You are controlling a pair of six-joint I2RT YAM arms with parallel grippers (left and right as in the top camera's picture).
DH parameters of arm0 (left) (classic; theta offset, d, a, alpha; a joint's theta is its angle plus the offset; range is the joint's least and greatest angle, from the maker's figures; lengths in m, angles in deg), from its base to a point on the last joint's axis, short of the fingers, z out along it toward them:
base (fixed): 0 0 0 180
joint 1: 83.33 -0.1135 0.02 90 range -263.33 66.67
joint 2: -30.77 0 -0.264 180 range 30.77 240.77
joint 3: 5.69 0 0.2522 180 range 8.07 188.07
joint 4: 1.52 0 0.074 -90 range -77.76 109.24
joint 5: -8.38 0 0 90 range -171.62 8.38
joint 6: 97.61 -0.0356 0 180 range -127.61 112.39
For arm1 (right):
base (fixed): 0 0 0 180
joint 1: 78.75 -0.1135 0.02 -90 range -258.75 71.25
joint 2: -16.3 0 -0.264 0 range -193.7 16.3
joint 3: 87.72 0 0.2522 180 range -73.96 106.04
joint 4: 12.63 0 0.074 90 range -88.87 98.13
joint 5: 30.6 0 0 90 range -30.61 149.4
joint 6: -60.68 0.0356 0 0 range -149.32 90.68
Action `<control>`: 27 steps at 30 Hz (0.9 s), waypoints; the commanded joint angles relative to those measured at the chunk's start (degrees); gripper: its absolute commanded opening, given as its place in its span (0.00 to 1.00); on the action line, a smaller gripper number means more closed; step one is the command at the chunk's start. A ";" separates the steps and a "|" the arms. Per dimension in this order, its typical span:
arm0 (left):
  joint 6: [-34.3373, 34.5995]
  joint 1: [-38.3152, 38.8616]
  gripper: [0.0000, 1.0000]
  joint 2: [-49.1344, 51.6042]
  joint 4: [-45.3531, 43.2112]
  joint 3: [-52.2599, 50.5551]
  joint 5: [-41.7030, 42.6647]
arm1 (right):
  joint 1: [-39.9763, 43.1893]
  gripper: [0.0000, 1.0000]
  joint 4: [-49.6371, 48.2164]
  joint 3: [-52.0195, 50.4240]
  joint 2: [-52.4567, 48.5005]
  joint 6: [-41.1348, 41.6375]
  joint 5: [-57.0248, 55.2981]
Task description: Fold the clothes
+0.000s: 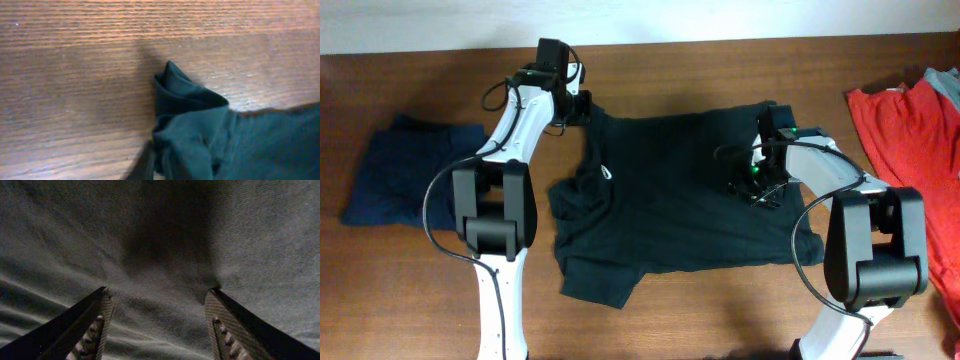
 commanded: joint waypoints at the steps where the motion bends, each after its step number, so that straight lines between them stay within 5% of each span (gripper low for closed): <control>1: 0.07 -1.90 0.01 1.18 -0.04 2.36 -0.07 | -0.15 0.62 0.31 -0.72 -2.84 -0.15 -0.98; 8: -1.01 -7.19 0.01 1.18 3.69 14.34 -3.23 | -0.15 0.62 0.33 -0.72 -2.84 -0.15 -0.98; 15: -3.98 -9.31 0.02 2.54 1.86 15.74 -2.36 | -0.15 0.62 0.28 -0.72 -2.84 -0.15 -0.98; 21: -6.75 -8.66 0.36 3.43 1.73 15.80 -5.27 | -0.15 0.62 0.35 -0.72 -2.84 -0.15 -0.98; 27: -6.73 -9.68 0.44 1.70 9.42 21.38 -6.47 | -0.15 0.62 1.42 -0.70 -2.84 -0.59 -0.98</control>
